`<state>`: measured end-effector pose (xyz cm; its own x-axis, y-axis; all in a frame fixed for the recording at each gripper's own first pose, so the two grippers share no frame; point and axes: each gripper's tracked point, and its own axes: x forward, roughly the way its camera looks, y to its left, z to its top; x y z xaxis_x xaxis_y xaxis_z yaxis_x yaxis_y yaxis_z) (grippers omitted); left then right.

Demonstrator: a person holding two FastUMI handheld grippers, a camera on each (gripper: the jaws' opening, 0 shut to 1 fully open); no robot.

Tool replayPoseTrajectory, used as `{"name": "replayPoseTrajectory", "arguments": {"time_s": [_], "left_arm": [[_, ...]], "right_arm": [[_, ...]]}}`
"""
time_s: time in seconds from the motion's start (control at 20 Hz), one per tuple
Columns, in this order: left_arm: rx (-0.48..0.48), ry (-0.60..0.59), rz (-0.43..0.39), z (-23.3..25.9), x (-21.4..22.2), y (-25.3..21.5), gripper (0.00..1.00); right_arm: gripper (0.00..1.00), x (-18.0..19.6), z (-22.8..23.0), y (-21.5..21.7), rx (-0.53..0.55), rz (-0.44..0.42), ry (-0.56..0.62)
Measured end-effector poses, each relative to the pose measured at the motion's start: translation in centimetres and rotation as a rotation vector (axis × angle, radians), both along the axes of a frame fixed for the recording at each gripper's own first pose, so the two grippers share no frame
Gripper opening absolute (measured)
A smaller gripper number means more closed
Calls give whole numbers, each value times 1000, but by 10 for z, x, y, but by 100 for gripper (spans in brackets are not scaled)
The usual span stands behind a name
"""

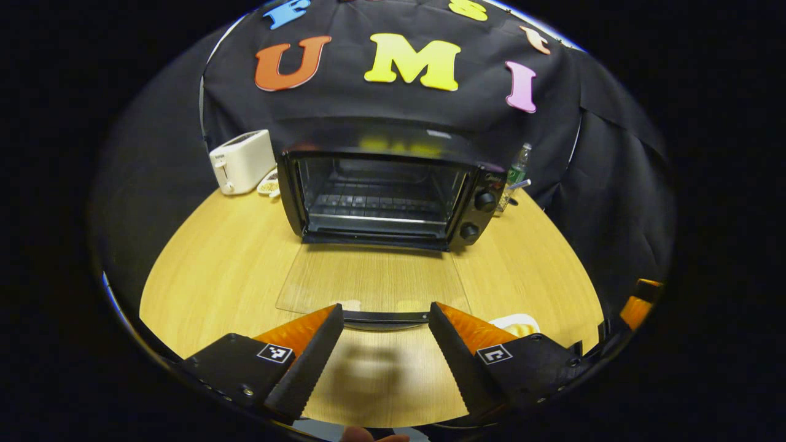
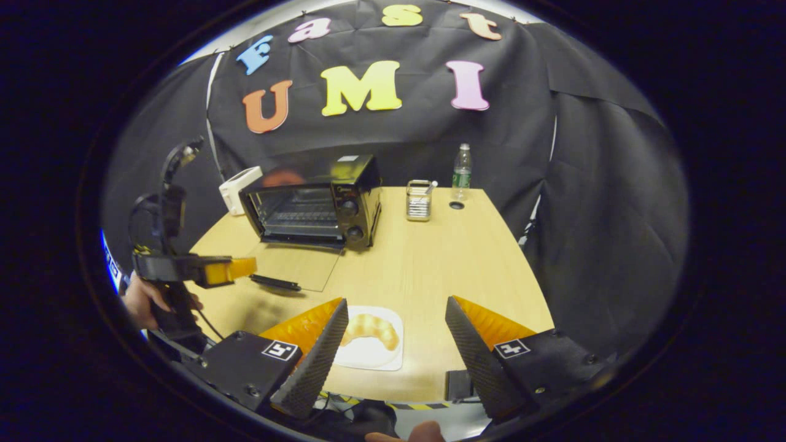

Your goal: Open the electric oven with the left hand, put the food in, and close the electric oven.

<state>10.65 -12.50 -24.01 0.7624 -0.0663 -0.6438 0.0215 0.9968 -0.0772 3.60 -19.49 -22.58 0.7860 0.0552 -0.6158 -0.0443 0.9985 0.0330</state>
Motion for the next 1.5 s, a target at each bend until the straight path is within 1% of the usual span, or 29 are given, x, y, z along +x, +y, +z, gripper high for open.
{"name": "replayPoseTrajectory", "arguments": {"time_s": [0.2,0.35,0.45,0.55,0.7,0.8,0.85,0.9,0.95,1.1,1.15,1.25,1.3,1.35,1.45,1.5], "left_arm": [[20,-127,89,59,-10,22,93],[25,-178,172,86,-19,39,93],[28,-188,234,91,-27,53,93],[36,-169,295,85,-37,66,93],[57,-129,368,71,-54,84,93],[61,-100,417,65,-62,96,93],[57,-93,438,64,-65,99,93],[55,-88,451,62,-67,101,93],[56,-84,462,64,-67,103,93],[55,-83,480,67,-64,105,93],[54,-83,478,68,-60,105,93],[56,-84,469,73,-56,102,93],[58,-85,459,75,-54,100,93],[59,-87,446,76,-51,98,93],[52,-92,416,78,-45,94,93],[46,-91,397,79,-42,93,93]], "right_arm": [[97,8,-42,6,13,130,84],[97,17,-79,15,-33,263,156],[97,22,-104,17,-78,354,203],[97,29,-122,21,-106,426,238],[96,37,-151,22,-136,502,296],[95,39,-161,23,-151,544,311],[91,39,-165,23,-157,564,314],[87,38,-170,24,-164,581,323],[84,36,-175,25,-169,595,335],[77,38,-179,29,-159,610,342],[71,38,-178,29,-156,609,337],[61,40,-178,30,-152,605,337],[59,40,-178,31,-148,598,338],[51,38,-178,29,-140,590,344],[44,34,-175,30,-121,558,353],[40,33,-172,27,-121,529,352]]}}
